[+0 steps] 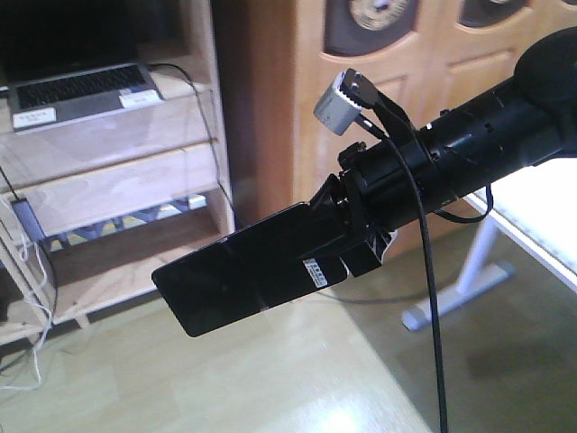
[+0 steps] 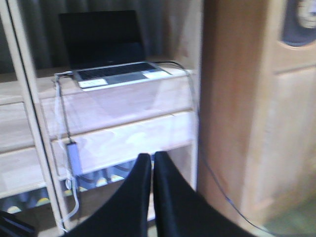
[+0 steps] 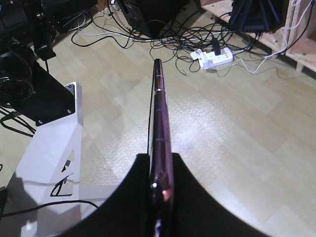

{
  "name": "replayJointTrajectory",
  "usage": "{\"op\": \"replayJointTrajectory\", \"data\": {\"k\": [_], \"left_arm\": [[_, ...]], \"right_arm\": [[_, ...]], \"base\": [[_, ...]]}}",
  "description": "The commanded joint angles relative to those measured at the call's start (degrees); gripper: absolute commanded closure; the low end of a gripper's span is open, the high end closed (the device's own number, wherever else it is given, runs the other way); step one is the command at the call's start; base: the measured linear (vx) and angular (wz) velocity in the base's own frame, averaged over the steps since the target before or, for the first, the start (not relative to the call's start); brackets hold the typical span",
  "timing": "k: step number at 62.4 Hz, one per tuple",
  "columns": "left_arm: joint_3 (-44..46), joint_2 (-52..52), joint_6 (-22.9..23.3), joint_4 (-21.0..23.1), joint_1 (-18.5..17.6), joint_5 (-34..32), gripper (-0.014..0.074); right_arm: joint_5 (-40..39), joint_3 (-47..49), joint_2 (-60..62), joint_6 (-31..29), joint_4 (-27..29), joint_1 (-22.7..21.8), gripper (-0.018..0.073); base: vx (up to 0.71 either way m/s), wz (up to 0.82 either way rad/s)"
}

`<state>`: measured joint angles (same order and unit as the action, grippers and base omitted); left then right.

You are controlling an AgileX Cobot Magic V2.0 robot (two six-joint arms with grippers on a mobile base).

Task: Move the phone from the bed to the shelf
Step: 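Hold the phone while the base drives to the wooden shelf unit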

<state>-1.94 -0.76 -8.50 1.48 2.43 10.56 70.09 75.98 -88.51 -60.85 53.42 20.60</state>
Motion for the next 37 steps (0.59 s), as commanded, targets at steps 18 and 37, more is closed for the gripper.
{"op": "replayJointTrajectory", "data": {"k": [18, 37], "left_arm": [[1.22, -0.77, 0.33, 0.52, -0.2, -4.15, 0.0595], [1.22, -0.77, 0.33, 0.52, -0.2, -4.15, 0.0595]], "right_arm": [[3.61, 1.44, 2.33, -0.47, 4.43, -0.13, 0.0562], [3.61, 1.44, 2.33, -0.47, 4.43, -0.13, 0.0562]], "base": [[0.46, 0.37], [0.44, 0.43]]}}
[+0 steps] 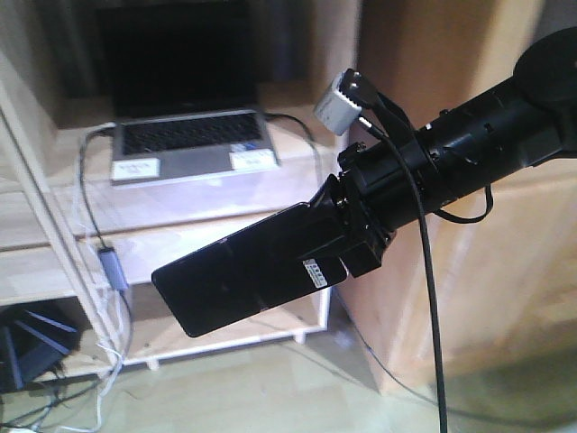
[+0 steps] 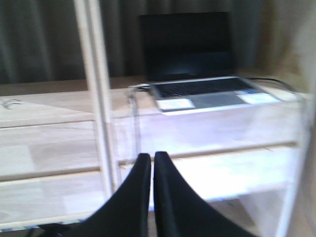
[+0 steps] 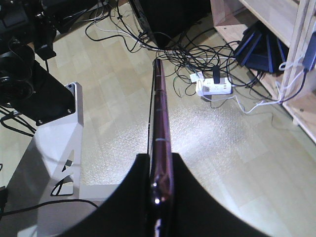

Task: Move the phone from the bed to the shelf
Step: 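Hold the phone while the base drives to the wooden shelf unit, then raise the held phone with the right gripper above the upper shelf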

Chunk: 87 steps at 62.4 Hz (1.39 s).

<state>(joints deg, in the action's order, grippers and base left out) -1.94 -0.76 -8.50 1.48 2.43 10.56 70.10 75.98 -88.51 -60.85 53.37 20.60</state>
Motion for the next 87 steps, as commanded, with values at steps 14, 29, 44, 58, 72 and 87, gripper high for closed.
{"op": "replayJointTrajectory", "data": {"k": [14, 29, 44, 58, 72, 87], "left_arm": [[1.22, -0.77, 0.33, 0.52, -0.2, -4.15, 0.0595], [1.22, -0.77, 0.33, 0.52, -0.2, -4.15, 0.0595], [1.22, -0.77, 0.33, 0.52, -0.2, -4.15, 0.0595], [1.22, -0.77, 0.33, 0.52, -0.2, -4.15, 0.0595], [1.22, -0.77, 0.33, 0.52, -0.2, -4.15, 0.0595], [1.22, -0.77, 0.33, 0.52, -0.2, -4.15, 0.0595]], "right_arm": [[3.6, 1.44, 2.33, -0.47, 4.48, -0.13, 0.0562], [3.6, 1.44, 2.33, -0.47, 4.48, -0.13, 0.0562], [3.6, 1.44, 2.33, -0.47, 4.48, -0.13, 0.0562], [3.6, 1.44, 2.33, -0.47, 4.48, -0.13, 0.0562], [3.47, 1.44, 2.33, -0.47, 4.48, -0.13, 0.0562], [3.43, 1.44, 2.33, -0.47, 4.48, -0.13, 0.0562]], "base": [[0.41, 0.37], [0.37, 0.19], [0.32, 0.03], [0.24, 0.04], [0.12, 0.08], [0.02, 0.03]]}}
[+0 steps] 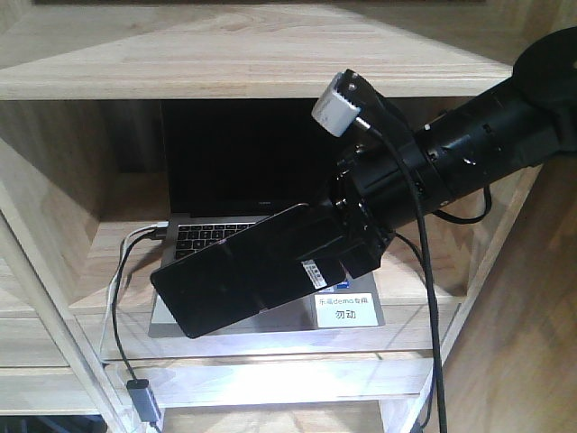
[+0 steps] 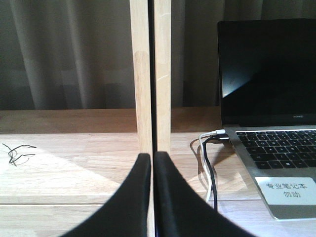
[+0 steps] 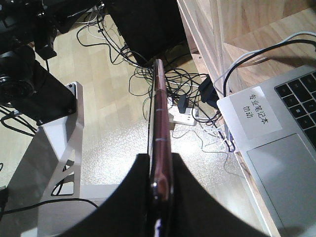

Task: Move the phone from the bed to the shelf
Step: 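Raise the held phone with the right gripper above the upper shelf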

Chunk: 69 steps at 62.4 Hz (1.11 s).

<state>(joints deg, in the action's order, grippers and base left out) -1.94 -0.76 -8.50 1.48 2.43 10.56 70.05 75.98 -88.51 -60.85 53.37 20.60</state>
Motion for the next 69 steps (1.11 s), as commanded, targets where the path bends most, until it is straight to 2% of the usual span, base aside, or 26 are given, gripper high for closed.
{"op": "replayJointTrajectory", "data": {"k": [1, 69], "left_arm": [[1.22, -0.77, 0.33, 0.52, -0.2, -4.15, 0.0595], [1.22, -0.77, 0.33, 0.52, -0.2, -4.15, 0.0595]], "right_arm": [[3.48, 1.44, 2.33, -0.47, 4.48, -0.13, 0.0562], [3.26, 3.46, 4.3, -0.17, 4.51, -0.2, 0.0562]], "base": [[0.0, 0.0], [0.0, 0.0]]}}
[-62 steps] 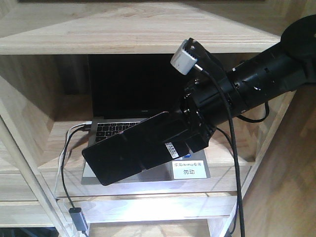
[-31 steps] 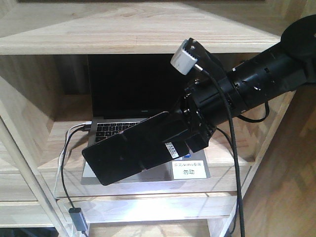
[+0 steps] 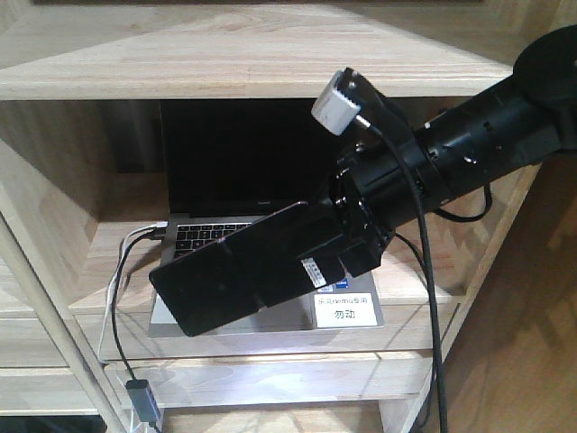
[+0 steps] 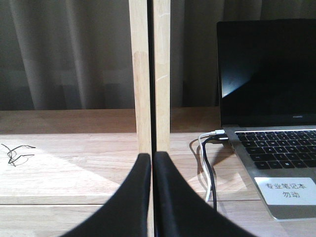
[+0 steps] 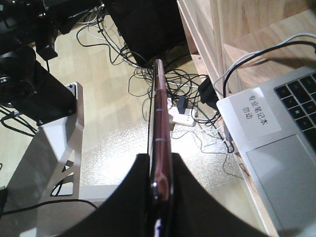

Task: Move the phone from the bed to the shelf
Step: 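Raise the held phone with the right gripper above the upper shelf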

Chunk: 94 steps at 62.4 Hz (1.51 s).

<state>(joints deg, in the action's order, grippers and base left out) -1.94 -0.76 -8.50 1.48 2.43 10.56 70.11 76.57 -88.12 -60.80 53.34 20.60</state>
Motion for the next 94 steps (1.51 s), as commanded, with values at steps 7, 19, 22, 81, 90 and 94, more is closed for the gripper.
{"op": "replayJointTrajectory", "data": {"k": [7, 19, 22, 81, 90, 94], "left_arm": [[1.22, -0.77, 0.33, 0.52, -0.2, -4.15, 0.0595], [1.22, -0.77, 0.33, 0.52, -0.2, -4.15, 0.0595], [1.22, -0.77, 0.33, 0.52, -0.2, -4.15, 0.0595], [1.22, -0.77, 0.33, 0.52, -0.2, -4.15, 0.0595], [1.22, -0.77, 0.33, 0.52, -0.2, -4.15, 0.0595], [1.22, -0.77, 0.33, 0.52, -0.2, -4.15, 0.0595]], "right_arm": [[3.16, 5.66, 6.1, 1.36, 4.54, -0.2, 0.0562], [1.97, 13.17, 9.23, 5.63, 4.54, -0.2, 0.0562], [1.34, 15.74, 9.41, 6.83, 4.54, -0.2, 0.0562], [-21.45, 53.39, -20.18, 7.45, 13.6, 5.18, 0.0562], [-24.83, 56.5, -25.52, 7.88, 13.55, 5.38, 0.0562], [-26.86, 56.57, -27.08, 7.83, 13.47, 5.38, 0.0562]], "base": [[0.0, 0.0], [0.0, 0.0], [0.0, 0.0], [0.0, 0.0], [0.0, 0.0], [0.0, 0.0]]}}
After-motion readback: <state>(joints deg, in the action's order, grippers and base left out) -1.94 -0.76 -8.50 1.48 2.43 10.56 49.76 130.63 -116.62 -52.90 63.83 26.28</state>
